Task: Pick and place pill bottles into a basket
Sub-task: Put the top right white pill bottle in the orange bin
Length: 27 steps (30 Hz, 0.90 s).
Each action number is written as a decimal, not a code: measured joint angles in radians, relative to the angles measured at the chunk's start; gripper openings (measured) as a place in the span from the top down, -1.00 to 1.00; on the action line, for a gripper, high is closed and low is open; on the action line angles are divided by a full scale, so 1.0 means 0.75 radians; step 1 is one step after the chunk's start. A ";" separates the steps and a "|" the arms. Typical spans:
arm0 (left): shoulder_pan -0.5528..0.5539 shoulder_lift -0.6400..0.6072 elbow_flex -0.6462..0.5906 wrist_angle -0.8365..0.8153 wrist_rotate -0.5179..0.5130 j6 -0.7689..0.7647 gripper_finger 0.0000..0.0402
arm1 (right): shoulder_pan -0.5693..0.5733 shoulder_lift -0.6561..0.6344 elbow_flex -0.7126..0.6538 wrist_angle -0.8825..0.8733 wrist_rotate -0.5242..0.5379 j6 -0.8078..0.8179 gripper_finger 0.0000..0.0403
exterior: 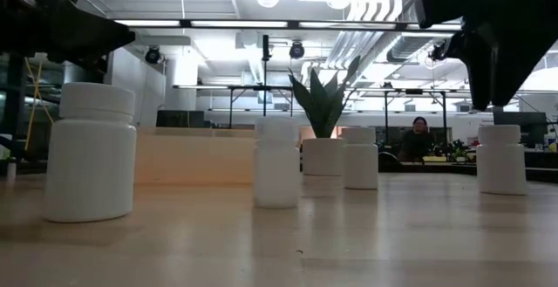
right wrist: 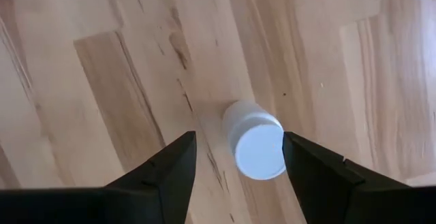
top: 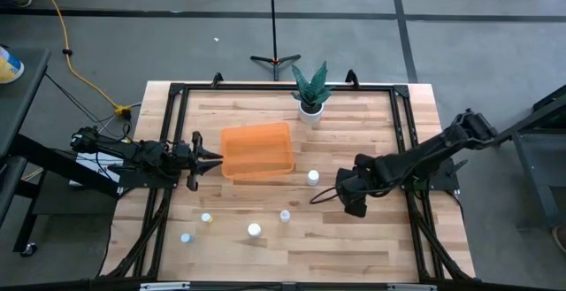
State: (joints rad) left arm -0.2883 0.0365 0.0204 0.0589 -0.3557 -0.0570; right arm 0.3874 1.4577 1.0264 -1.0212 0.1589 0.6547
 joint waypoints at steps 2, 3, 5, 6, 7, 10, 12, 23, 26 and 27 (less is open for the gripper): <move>0.000 0.000 0.000 0.000 -0.001 0.000 0.46 | 0.000 0.007 0.000 -0.010 0.021 -0.005 -0.06; 0.000 0.000 0.000 -0.001 -0.001 0.000 0.46 | 0.000 0.009 0.000 -0.014 0.041 -0.005 -0.09; 0.000 0.000 0.000 -0.001 -0.004 0.000 0.46 | 0.000 0.011 0.000 -0.026 0.082 -0.002 -0.15; 0.000 0.000 0.000 -0.001 -0.004 0.000 0.46 | 0.000 0.011 0.000 -0.034 0.093 -0.002 -0.18; 0.000 0.000 0.000 -0.001 -0.004 0.000 0.46 | 0.000 0.011 0.000 -0.041 0.094 -0.001 -0.21; 0.000 0.000 0.000 -0.002 -0.004 0.000 0.46 | 0.000 0.011 0.000 -0.046 0.094 -0.001 -0.28; 0.000 0.000 0.000 -0.002 -0.005 0.000 0.46 | 0.000 0.011 0.000 -0.046 0.096 -0.001 -0.29; 0.000 0.000 0.000 -0.004 -0.009 0.000 0.46 | -0.001 0.011 -0.112 -0.006 0.056 0.064 -0.28; 0.000 0.000 0.000 -0.004 -0.009 0.000 0.46 | -0.001 0.011 -0.136 0.031 0.049 0.081 -0.28; 0.000 0.000 0.000 -0.004 -0.009 0.000 0.46 | -0.001 0.011 -0.144 0.048 0.047 0.082 -0.28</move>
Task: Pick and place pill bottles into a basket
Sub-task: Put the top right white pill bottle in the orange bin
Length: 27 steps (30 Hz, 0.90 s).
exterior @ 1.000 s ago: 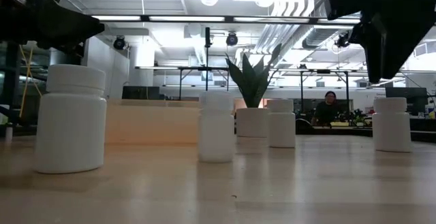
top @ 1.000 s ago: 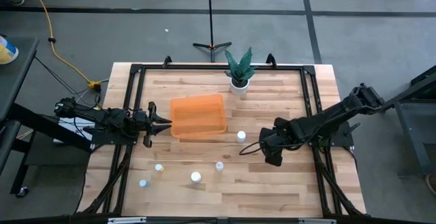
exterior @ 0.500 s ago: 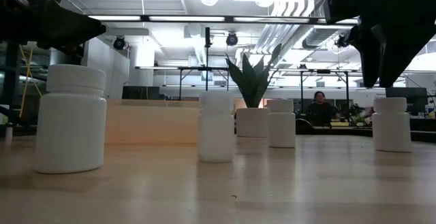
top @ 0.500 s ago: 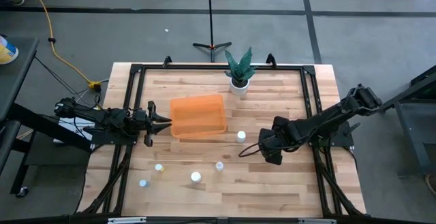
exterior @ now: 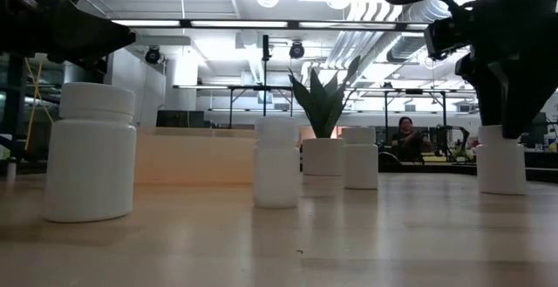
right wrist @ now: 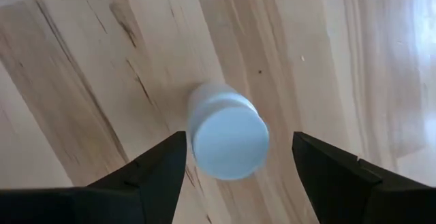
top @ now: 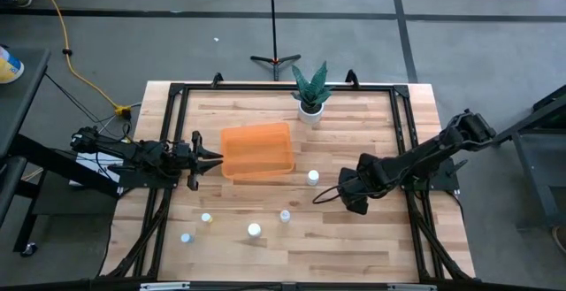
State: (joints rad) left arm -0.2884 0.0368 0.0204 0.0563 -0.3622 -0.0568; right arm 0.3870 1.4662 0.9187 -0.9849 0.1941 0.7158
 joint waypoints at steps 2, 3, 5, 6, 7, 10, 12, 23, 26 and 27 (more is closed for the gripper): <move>0.000 0.000 0.000 0.000 0.000 0.000 0.46 | 0.000 0.000 -0.018 0.036 0.000 0.000 -0.28; 0.000 -0.001 0.000 0.001 0.000 0.000 0.46 | 0.000 0.000 -0.032 0.056 0.002 -0.001 -0.28; 0.000 0.000 0.000 0.000 0.000 0.000 0.46 | 0.000 0.000 -0.059 0.086 0.000 -0.001 -0.28; 0.000 0.000 0.000 0.000 0.000 0.000 0.46 | -0.001 0.000 -0.067 0.098 0.000 0.001 -0.28; 0.000 0.000 0.000 0.000 0.000 0.000 0.46 | -0.001 0.000 -0.071 0.103 -0.003 0.007 -0.28; 0.000 0.000 0.000 0.000 0.000 0.000 0.46 | -0.001 0.000 -0.071 0.108 -0.004 0.000 -0.27; 0.000 0.000 0.000 0.000 0.000 0.000 0.46 | -0.001 0.000 -0.071 0.110 -0.001 -0.001 -0.27; 0.000 0.000 0.000 0.000 0.001 0.000 0.46 | -0.001 0.000 -0.071 0.109 0.000 -0.022 -0.11; 0.000 0.000 0.000 0.000 0.001 0.000 0.46 | -0.001 0.000 -0.071 0.109 -0.005 -0.023 0.01; 0.000 0.000 0.000 0.001 0.001 0.000 0.46 | -0.001 0.000 -0.070 0.109 -0.007 -0.023 0.05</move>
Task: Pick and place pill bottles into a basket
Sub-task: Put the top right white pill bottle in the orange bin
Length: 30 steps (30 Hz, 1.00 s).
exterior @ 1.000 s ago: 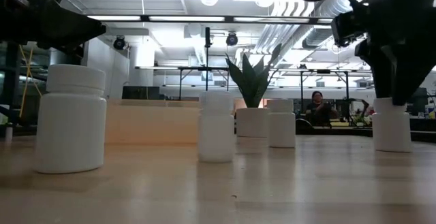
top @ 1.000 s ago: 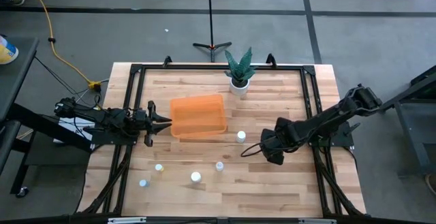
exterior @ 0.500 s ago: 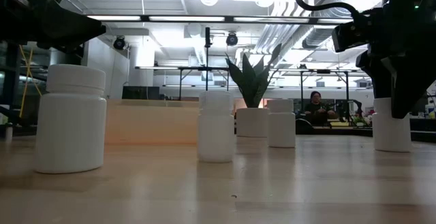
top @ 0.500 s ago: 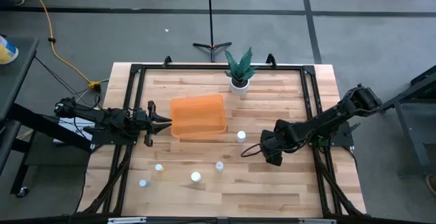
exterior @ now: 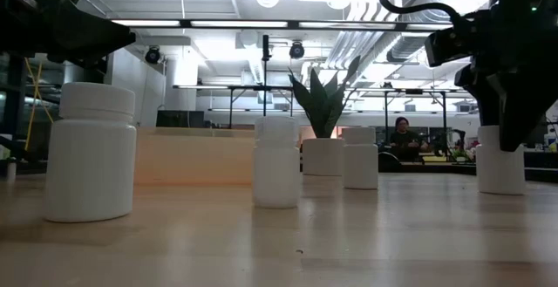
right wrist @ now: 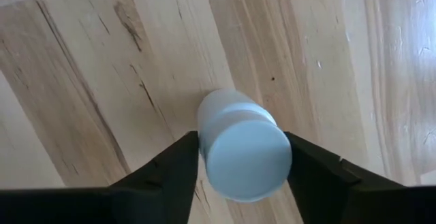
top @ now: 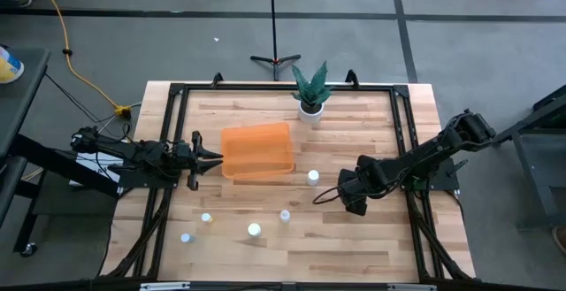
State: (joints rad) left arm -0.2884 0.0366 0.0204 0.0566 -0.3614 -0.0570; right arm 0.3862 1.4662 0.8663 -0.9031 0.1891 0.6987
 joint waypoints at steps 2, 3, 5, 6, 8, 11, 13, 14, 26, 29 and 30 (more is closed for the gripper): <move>0.000 0.000 0.000 0.000 0.000 0.000 0.46 | 0.000 -0.002 0.002 0.001 -0.009 -0.001 0.13; 0.000 0.000 0.000 0.000 0.000 0.000 0.46 | 0.000 -0.003 0.007 0.000 -0.017 -0.007 0.17; 0.000 0.000 0.000 0.000 0.000 0.000 0.46 | 0.000 -0.002 0.017 -0.001 -0.032 -0.030 0.23; 0.000 0.000 0.000 0.000 0.000 0.000 0.46 | 0.000 -0.001 0.026 -0.006 -0.043 -0.039 0.25; 0.000 0.000 0.000 0.000 0.000 0.000 0.46 | 0.000 -0.001 0.052 -0.005 -0.047 -0.064 0.26; 0.000 0.000 0.000 0.000 0.001 0.000 0.46 | 0.000 -0.001 0.093 -0.010 -0.045 -0.099 0.22; 0.000 0.000 0.000 0.000 0.001 0.000 0.46 | 0.000 -0.001 0.129 -0.021 -0.035 -0.128 0.19; 0.000 0.000 0.000 0.000 0.001 0.000 0.46 | 0.000 -0.001 0.150 -0.026 -0.032 -0.146 0.18; 0.000 0.000 0.000 0.000 0.005 0.000 0.46 | -0.003 -0.003 0.468 -0.062 0.224 -0.440 0.20; 0.000 0.000 0.000 0.000 0.005 0.000 0.46 | -0.036 -0.003 0.479 0.078 0.228 -0.621 0.19; 0.000 0.000 0.000 0.000 0.005 0.000 0.46 | -0.055 -0.003 0.479 0.121 0.216 -0.671 0.20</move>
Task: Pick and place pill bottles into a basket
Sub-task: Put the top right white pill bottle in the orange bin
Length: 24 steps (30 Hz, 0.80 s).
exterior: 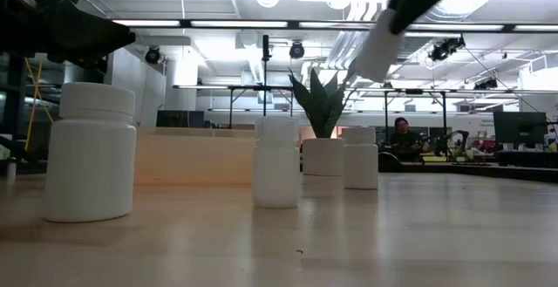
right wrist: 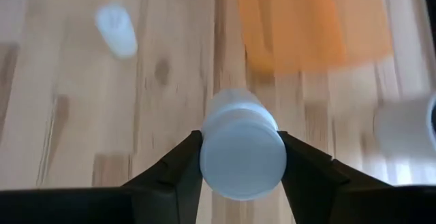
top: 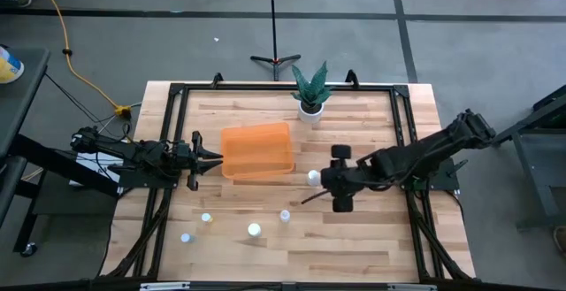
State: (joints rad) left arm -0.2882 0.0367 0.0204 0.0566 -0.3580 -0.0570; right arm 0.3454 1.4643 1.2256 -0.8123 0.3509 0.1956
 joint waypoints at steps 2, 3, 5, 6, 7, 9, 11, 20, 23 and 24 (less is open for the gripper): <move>-0.001 0.000 0.000 0.000 0.000 0.000 0.46 | -0.049 0.000 -0.008 0.093 -0.043 -0.091 0.24; -0.001 0.000 0.000 0.000 0.000 0.000 0.46 | -0.078 0.000 -0.013 0.134 -0.075 -0.132 0.25; 0.000 0.000 0.000 0.000 -0.001 0.000 0.46 | -0.139 0.001 -0.017 0.187 -0.145 -0.207 0.26; 0.000 0.000 0.000 0.000 -0.001 0.000 0.46 | -0.169 0.001 -0.017 0.210 -0.170 -0.238 0.26; 0.000 0.000 0.000 0.000 -0.001 0.000 0.46 | -0.200 0.001 -0.017 0.242 -0.184 -0.270 0.25; 0.000 0.000 0.000 -0.001 -0.001 0.000 0.46 | -0.264 0.001 -0.017 0.313 -0.215 -0.333 0.22; 0.000 0.000 0.000 -0.001 -0.001 0.000 0.46 | -0.322 0.010 -0.017 0.405 -0.261 -0.411 0.19; 0.000 0.000 0.000 -0.004 -0.002 0.000 0.46 | -0.523 0.158 -0.010 0.632 -0.458 -0.602 0.26; 0.000 0.000 0.000 -0.004 -0.007 0.000 0.46 | -0.559 0.248 0.051 0.624 -0.473 -0.619 0.24; 0.000 0.000 0.001 -0.004 -0.007 0.000 0.46 | -0.562 0.281 0.086 0.601 -0.478 -0.628 0.22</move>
State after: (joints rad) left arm -0.2882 0.0368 0.0208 0.0536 -0.3633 -0.0570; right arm -0.0762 1.6752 1.2900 -0.3614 -0.0077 -0.2757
